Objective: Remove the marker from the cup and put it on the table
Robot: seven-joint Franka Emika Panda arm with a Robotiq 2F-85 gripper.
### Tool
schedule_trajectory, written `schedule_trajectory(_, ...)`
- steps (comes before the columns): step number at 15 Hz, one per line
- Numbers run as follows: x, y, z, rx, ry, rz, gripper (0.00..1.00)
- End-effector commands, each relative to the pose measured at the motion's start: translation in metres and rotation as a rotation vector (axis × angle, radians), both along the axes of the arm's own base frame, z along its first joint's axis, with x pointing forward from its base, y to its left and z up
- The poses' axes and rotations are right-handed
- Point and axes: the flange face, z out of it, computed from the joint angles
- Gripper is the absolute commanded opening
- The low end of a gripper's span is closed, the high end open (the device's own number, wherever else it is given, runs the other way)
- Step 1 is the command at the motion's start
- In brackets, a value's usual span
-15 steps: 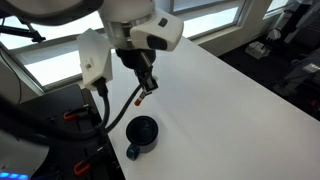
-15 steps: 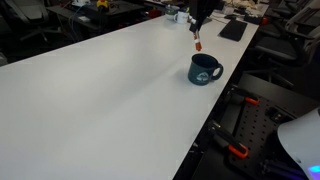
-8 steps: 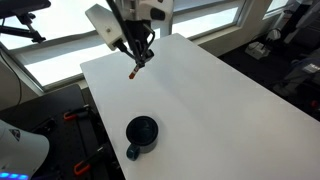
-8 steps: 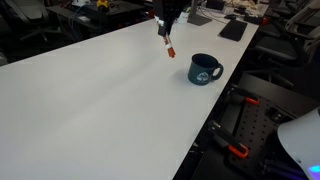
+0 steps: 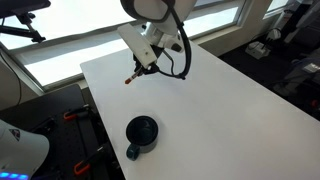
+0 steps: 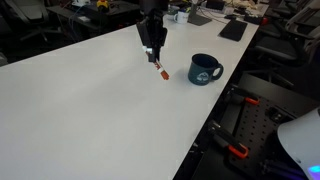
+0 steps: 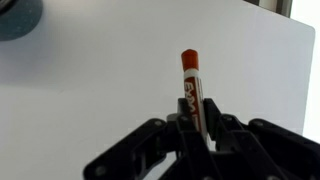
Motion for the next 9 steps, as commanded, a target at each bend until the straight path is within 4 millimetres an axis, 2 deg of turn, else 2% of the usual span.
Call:
schedule_trajectory(1, 0.020, -0.016, -0.038, 0.039, 0.123, 0.011, 0.05)
schedule_trajectory(6, 0.023, -0.042, -0.093, 0.021, 0.244, -0.006, 0.05)
schedule_trajectory(9, 0.023, -0.051, -0.122, -0.048, 0.264, -0.009, 0.05)
